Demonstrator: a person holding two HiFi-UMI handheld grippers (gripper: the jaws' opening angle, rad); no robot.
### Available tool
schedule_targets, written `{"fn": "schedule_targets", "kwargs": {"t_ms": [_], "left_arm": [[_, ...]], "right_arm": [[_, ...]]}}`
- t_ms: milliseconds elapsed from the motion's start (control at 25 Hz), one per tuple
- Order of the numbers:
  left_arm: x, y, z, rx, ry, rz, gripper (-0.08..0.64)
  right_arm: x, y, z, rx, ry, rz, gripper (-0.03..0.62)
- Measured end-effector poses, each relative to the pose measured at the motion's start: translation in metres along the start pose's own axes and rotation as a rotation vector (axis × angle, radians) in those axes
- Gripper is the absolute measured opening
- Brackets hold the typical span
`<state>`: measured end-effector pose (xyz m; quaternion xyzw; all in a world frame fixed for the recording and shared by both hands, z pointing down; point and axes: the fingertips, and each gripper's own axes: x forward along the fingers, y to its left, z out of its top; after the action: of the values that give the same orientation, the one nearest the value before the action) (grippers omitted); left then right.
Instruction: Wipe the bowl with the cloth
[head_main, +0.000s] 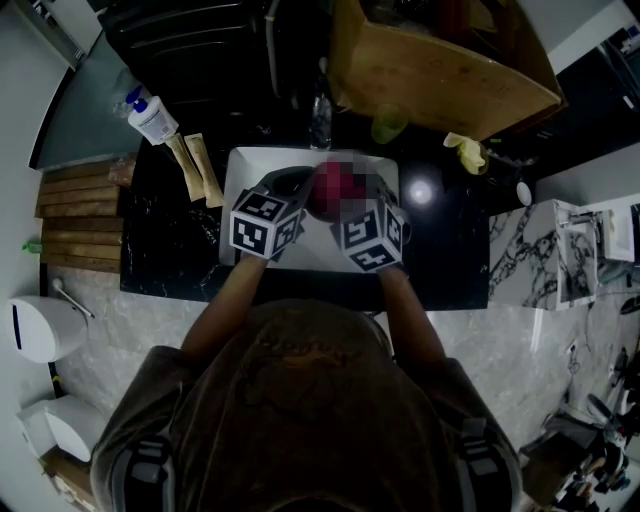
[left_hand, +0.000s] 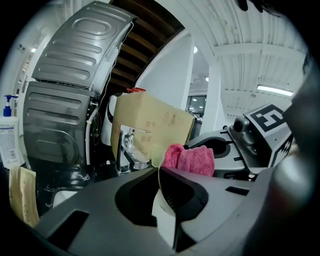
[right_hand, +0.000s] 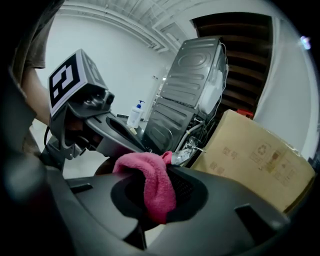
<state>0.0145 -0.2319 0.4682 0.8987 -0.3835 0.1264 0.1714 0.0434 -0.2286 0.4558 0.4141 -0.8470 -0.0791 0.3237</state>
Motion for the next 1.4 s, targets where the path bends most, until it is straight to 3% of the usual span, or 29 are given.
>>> {"fn": "schedule_targets", "kwargs": {"t_ms": [320, 800, 1120, 1400], "left_arm": [[-0.004, 0.015, 0.002, 0.007, -0.009, 0.047, 0.028], [-0.007, 0.024, 0.0, 0.0, -0.009, 0.074, 0.029], [-0.008, 0.026, 0.0, -0.009, -0.014, 0.078, 0.031], [-0.008, 0.023, 0.001, -0.022, -0.018, 0.069, 0.029]], "right_arm": [[-0.002, -0.008, -0.018, 0.022, 0.041, -0.01, 0.043], [-0.003, 0.014, -0.034, 0.094, 0.068, 0.076, 0.043], [-0.003, 0.031, -0.036, 0.211, 0.041, 0.138, 0.043], [-0.002, 0.05, -0.013, 0.291, -0.053, 0.235, 0.043]]}}
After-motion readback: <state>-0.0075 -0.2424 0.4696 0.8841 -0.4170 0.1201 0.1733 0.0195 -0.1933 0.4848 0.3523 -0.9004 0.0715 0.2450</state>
